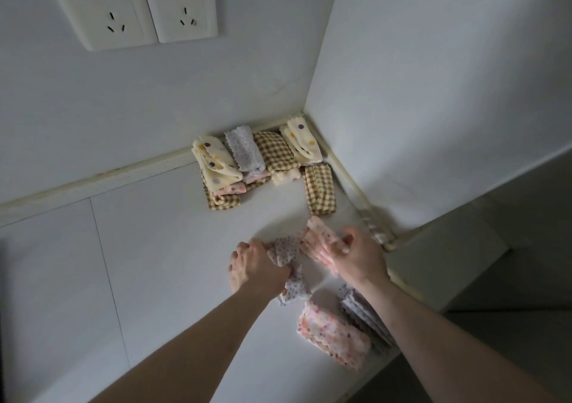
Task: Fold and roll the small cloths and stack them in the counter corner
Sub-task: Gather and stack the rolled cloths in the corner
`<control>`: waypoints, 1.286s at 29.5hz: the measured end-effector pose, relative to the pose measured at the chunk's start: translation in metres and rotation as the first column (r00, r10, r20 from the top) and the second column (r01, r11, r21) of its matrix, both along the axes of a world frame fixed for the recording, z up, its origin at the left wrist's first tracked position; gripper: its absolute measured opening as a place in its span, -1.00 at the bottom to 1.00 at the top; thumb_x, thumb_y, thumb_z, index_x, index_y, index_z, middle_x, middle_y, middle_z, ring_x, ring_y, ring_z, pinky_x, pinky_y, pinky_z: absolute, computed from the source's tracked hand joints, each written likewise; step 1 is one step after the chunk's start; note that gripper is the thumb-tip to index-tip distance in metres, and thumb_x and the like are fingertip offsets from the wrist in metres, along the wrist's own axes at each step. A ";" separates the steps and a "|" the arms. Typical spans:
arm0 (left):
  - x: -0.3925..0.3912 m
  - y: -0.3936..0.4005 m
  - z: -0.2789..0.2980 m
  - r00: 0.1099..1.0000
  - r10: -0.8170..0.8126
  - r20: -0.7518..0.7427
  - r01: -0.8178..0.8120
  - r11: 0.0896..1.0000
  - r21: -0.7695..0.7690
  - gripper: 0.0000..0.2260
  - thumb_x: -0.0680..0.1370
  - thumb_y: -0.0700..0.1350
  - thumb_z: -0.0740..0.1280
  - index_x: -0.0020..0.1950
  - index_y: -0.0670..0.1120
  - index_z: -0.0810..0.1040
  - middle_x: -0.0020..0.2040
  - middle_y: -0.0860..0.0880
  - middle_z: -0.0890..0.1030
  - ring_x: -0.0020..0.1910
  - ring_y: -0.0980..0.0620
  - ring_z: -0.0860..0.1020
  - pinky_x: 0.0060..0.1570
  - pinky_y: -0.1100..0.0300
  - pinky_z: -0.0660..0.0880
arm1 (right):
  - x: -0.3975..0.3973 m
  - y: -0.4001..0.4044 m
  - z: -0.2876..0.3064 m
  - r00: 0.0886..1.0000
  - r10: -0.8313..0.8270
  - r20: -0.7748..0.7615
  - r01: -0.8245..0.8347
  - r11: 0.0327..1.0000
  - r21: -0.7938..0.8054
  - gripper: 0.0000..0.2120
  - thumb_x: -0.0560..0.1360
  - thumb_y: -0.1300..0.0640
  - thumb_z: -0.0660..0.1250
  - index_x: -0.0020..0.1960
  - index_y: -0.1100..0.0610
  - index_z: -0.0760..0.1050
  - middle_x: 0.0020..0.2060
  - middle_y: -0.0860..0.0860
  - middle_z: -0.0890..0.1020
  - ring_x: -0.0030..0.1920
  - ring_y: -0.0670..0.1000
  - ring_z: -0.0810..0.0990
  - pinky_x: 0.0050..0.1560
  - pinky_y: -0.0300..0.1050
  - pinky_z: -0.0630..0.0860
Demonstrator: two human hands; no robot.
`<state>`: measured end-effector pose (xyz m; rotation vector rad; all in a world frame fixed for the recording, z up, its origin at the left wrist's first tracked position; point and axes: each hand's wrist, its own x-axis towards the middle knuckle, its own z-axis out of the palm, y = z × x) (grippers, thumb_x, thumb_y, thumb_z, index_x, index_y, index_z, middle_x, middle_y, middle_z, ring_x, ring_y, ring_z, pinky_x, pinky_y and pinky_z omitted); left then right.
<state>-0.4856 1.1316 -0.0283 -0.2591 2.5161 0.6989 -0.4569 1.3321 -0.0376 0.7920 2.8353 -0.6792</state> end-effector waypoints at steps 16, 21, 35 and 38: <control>-0.127 0.011 0.071 0.950 0.310 -0.031 -0.228 0.758 0.611 -0.62 0.62 -0.07 0.34 0.42 -0.03 0.38 0.17 -0.01 0.55 -0.01 0.00 0.57 -0.26 0.20 0.52 | -0.113 0.003 0.068 0.954 -0.276 -0.114 0.156 0.787 -0.597 -0.85 0.50 0.14 0.40 0.06 0.13 0.63 -0.13 0.02 0.72 -0.21 -0.07 0.64 -0.23 -0.22 0.53; -0.197 0.030 0.082 0.945 0.322 -0.059 -0.252 0.829 0.499 -0.56 0.63 -0.08 0.26 0.49 -0.08 0.28 0.31 -0.12 0.47 0.22 -0.14 0.51 0.20 0.03 0.52 | -0.189 0.004 0.067 0.931 -0.323 -0.168 0.135 0.734 -0.665 -0.63 0.51 0.26 0.32 0.32 0.18 0.57 0.07 0.03 0.66 0.08 0.08 0.66 -0.09 -0.16 0.55; -0.222 0.040 0.047 0.794 -0.311 -0.522 0.283 0.949 -0.135 -0.48 0.52 -0.17 0.27 0.50 0.01 0.33 0.49 -0.07 0.26 0.43 -0.18 0.27 0.39 -0.06 0.29 | -0.229 0.010 0.028 0.898 0.370 -0.238 -0.347 0.928 0.136 -0.64 0.60 0.11 0.18 0.35 0.08 0.54 0.36 0.10 0.51 0.32 0.14 0.53 0.28 -0.07 0.48; -0.210 0.037 0.049 0.744 -0.463 -0.482 0.414 0.885 -0.212 -0.62 0.56 -0.11 0.19 0.34 0.09 0.54 0.39 -0.02 0.49 0.39 -0.14 0.35 0.36 -0.05 0.26 | -0.221 0.012 0.026 0.912 0.372 -0.171 -0.360 0.928 0.099 -0.54 0.57 0.01 0.18 0.42 0.11 0.49 0.41 0.10 0.49 0.34 0.18 0.52 0.29 -0.02 0.50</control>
